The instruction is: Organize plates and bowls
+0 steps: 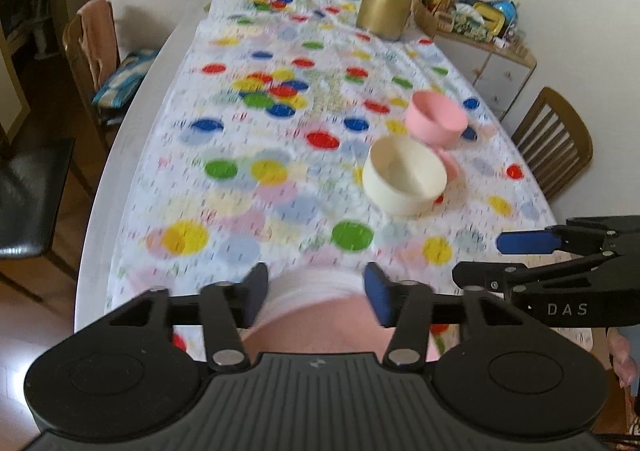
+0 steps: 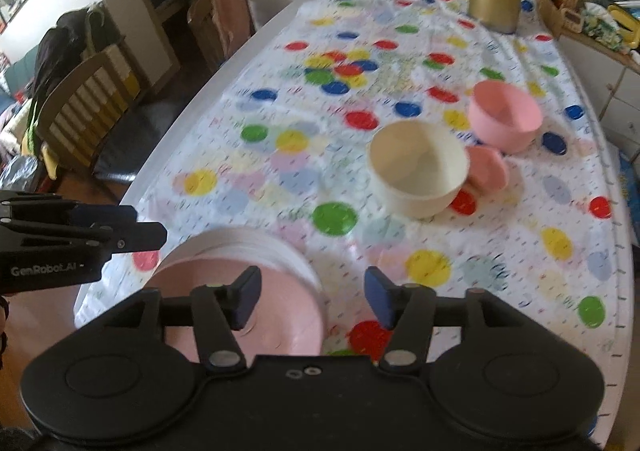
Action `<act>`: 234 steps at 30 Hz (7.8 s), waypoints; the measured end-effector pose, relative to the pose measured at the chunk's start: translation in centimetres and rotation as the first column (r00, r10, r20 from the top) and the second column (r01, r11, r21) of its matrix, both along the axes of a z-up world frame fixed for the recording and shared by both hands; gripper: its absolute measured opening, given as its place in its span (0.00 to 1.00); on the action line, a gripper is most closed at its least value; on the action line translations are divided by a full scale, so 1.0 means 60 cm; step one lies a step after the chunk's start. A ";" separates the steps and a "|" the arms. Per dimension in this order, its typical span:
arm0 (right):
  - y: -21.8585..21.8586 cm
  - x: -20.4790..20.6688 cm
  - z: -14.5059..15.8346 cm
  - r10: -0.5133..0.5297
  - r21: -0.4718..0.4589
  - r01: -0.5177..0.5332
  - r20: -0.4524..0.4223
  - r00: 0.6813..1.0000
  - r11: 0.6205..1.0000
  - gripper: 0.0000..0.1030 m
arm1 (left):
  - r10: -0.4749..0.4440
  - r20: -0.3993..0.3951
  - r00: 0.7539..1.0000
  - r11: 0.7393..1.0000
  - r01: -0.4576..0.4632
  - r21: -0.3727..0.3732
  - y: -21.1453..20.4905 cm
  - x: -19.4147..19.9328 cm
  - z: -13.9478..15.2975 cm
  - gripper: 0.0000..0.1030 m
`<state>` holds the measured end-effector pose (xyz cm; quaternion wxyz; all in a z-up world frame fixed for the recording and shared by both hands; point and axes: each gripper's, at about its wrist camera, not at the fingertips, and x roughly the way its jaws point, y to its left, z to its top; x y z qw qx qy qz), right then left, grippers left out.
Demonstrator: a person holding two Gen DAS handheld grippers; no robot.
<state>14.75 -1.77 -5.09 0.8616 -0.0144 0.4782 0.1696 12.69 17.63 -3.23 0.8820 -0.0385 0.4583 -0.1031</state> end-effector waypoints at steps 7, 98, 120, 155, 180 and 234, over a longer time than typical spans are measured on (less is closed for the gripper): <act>-0.063 0.048 0.010 -0.076 0.013 0.076 0.038 0.996 0.997 0.77 | -0.011 0.020 1.000 1.000 0.011 -0.001 -0.059 0.065 0.001 0.53; -0.250 -0.002 -0.079 -0.467 0.037 0.475 -0.127 0.875 0.879 0.10 | -0.215 -0.170 0.962 0.977 0.212 -0.040 -0.323 0.084 -0.104 0.13; -0.288 -0.125 -0.133 -0.567 0.009 0.580 -0.200 0.799 0.815 0.10 | -0.394 -0.272 0.878 0.912 0.411 0.004 -0.384 -0.008 -0.156 0.13; -0.276 -0.116 -0.107 -0.535 -0.004 0.544 -0.184 0.824 0.839 0.23 | -0.397 -0.267 0.878 0.914 0.405 -0.025 -0.336 -0.002 -0.138 0.13; -0.291 0.063 0.019 -0.399 0.004 0.399 0.027 0.916 0.917 0.50 | -0.212 -0.014 0.977 0.977 0.211 -0.015 -0.300 0.165 -0.018 0.57; -0.336 0.470 -0.172 -0.284 0.050 0.292 -0.125 0.951 0.955 0.32 | 0.210 -0.142 0.967 0.977 -0.202 0.068 -0.380 0.507 -0.196 0.40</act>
